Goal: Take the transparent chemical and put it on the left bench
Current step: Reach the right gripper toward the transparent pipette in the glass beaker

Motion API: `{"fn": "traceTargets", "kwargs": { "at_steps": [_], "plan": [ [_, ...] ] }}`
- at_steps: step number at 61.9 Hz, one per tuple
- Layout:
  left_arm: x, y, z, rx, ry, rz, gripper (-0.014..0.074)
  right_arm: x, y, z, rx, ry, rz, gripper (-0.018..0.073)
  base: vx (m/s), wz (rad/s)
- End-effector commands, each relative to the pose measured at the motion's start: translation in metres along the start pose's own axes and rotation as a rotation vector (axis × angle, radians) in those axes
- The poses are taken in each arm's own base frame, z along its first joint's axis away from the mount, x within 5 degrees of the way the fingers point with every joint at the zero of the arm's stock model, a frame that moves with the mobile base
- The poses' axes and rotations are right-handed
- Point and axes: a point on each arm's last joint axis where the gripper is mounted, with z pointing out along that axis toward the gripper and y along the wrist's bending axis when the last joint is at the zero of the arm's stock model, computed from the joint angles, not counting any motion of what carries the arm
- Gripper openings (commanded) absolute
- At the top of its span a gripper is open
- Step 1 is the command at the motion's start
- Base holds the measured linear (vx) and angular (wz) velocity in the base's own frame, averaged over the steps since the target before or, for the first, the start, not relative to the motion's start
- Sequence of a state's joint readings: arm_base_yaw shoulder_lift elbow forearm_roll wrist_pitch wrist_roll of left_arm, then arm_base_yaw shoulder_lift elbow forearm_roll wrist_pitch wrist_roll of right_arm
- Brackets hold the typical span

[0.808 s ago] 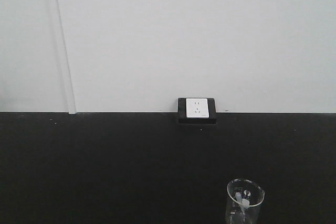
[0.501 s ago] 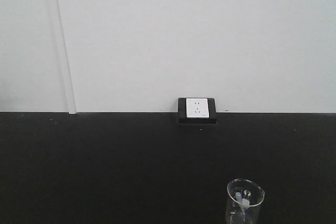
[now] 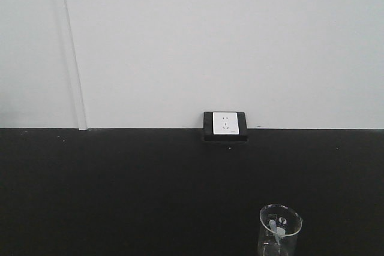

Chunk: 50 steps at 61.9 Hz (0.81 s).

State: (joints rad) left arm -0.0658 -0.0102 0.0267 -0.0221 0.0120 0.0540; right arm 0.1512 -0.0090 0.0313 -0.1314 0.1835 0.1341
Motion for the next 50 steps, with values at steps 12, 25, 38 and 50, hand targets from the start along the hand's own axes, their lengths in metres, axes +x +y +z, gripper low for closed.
{"fn": "traceTargets", "kwargs": {
  "at_steps": [12,25,38,50],
  "plan": [
    [-0.003,0.000,-0.001,-0.002,-0.081,-0.009,-0.0003,-0.009,0.001,-0.001,-0.009,-0.116,-0.003,-0.0007,0.00,0.00],
    [-0.003,0.000,-0.001,-0.002,-0.081,-0.009,-0.0003,-0.021,0.003,-0.003,-0.032,-0.252,0.034,-0.0007,0.00,0.00],
    [-0.003,0.000,-0.001,-0.002,-0.081,-0.009,-0.0003,-0.056,0.004,-0.014,-0.056,-0.418,0.077,-0.0005,0.00,0.00],
    [-0.003,0.000,-0.001,-0.002,-0.081,-0.009,-0.0003,-0.099,0.000,-0.011,0.003,-0.163,0.045,-0.0003,0.00,0.00]
  ]
}}
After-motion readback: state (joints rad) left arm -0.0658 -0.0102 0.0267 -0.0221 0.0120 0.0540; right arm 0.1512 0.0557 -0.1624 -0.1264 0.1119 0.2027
